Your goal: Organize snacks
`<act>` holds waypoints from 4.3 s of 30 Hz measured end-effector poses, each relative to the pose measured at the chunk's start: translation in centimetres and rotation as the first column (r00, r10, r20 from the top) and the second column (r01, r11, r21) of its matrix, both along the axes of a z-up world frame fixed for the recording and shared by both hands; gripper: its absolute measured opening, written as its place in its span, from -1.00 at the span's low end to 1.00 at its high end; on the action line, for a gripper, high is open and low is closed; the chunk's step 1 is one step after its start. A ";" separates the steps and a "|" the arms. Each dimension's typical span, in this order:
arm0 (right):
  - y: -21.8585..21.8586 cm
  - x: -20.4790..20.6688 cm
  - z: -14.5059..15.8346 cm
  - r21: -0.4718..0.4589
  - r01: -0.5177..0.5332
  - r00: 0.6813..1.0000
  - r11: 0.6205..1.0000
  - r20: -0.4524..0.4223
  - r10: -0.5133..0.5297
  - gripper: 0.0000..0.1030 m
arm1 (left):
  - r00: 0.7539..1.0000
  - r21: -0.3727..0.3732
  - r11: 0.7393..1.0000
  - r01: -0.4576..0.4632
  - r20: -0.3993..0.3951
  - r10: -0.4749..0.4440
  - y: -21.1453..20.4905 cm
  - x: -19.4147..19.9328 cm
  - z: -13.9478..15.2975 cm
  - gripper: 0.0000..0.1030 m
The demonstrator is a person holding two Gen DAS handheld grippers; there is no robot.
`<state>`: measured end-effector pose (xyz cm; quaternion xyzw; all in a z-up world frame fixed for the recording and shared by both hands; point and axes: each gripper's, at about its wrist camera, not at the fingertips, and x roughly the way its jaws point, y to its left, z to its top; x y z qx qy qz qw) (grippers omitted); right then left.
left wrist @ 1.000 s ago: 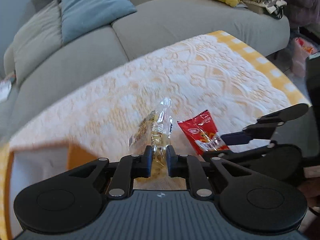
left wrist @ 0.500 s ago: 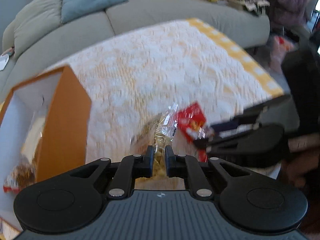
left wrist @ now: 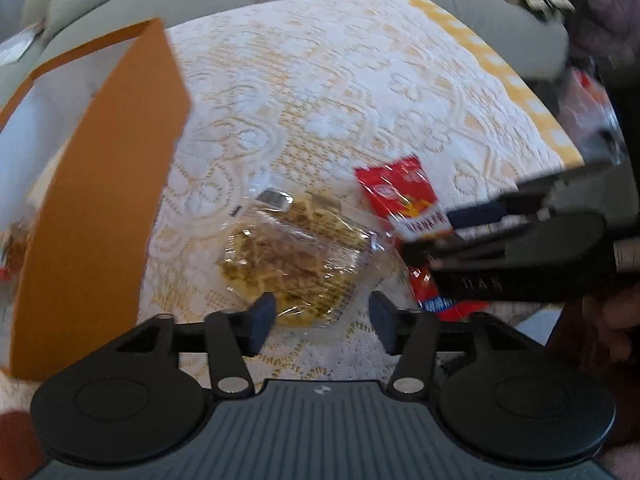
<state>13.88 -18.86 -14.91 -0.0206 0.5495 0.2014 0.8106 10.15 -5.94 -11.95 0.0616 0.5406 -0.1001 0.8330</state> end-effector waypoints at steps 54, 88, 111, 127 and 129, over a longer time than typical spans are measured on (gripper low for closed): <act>1.3 -0.4 0.8 -0.062 0.011 0.992 0.998 0.129 -0.003 -0.32 | 0.972 -0.129 0.967 -0.222 0.053 0.230 2.7 2.3 1.0 -0.55; 3.2 -0.6 -0.3 0.050 -0.129 0.988 0.990 0.091 0.125 -0.34 | 0.944 -0.108 0.938 -0.329 -0.043 0.327 4.3 2.9 -2.3 0.62; 2.2 -0.7 1.5 0.072 -0.071 0.991 0.995 0.115 0.063 -0.37 | 0.967 -0.261 0.936 -0.237 0.026 0.252 4.5 1.8 0.8 -0.32; 7.6 1.3 12.9 0.228 -0.129 0.957 0.965 0.283 0.061 -0.36 | 0.904 -0.226 0.929 -0.294 0.250 0.347 13.1 0.9 11.8 -0.34; 9.6 2.4 13.9 0.254 -0.160 0.957 0.954 0.278 0.086 -0.36 | 0.891 -0.200 0.926 -0.320 0.267 0.366 14.8 1.7 12.3 -0.34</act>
